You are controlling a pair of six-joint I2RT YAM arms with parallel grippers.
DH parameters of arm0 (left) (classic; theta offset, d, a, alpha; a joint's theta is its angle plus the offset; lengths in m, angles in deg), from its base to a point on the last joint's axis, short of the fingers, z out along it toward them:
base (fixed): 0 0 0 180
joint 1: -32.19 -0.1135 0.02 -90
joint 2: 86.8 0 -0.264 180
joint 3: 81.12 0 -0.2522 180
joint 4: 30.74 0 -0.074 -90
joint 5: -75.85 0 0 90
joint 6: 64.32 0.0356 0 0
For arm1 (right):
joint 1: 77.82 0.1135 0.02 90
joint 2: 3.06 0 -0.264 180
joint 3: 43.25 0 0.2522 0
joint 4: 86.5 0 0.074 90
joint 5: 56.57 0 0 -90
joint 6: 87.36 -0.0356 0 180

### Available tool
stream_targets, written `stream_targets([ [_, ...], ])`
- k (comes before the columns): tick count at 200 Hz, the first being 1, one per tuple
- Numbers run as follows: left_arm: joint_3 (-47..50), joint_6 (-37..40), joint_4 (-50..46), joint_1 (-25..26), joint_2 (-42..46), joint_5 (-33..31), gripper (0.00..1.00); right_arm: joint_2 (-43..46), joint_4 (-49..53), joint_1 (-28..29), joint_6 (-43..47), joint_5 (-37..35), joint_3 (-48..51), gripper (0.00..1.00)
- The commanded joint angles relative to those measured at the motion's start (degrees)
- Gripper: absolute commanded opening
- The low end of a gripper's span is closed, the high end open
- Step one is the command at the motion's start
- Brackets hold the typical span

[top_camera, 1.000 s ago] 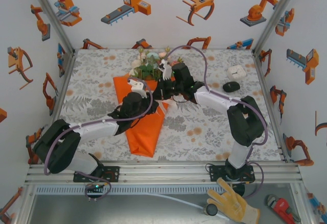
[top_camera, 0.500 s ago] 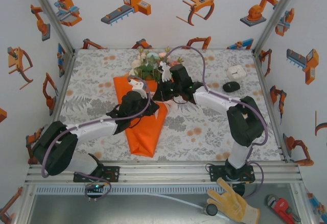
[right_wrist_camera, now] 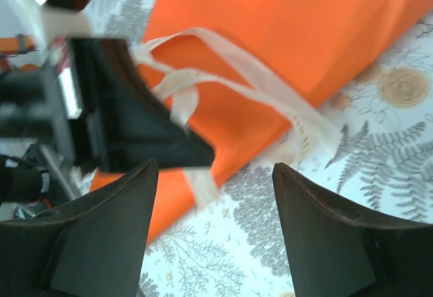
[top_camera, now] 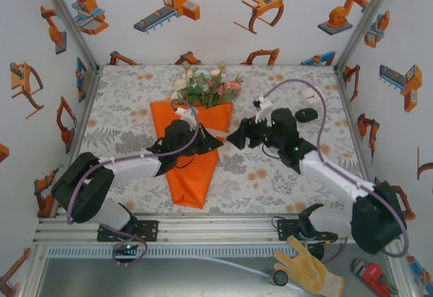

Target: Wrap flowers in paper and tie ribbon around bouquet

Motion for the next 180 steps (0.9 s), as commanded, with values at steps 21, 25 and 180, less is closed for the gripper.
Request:
stream_targets([
  [21,-2.09,-4.18,4.5,-0.87,-0.06,2.06,0.0,0.88,-18.32,0.94,0.15,7.83,9.16,0.68],
  [25,-2.19,-4.28,4.47,-0.86,-0.11,2.05,0.0,-0.16,-19.18,0.94,-0.05,8.97,8.79,0.68],
  [180,-6.93,13.05,-33.17,-10.81,22.0,-9.46,0.54,-10.46,-27.62,1.65,-6.88,6.75,11.81,0.0],
])
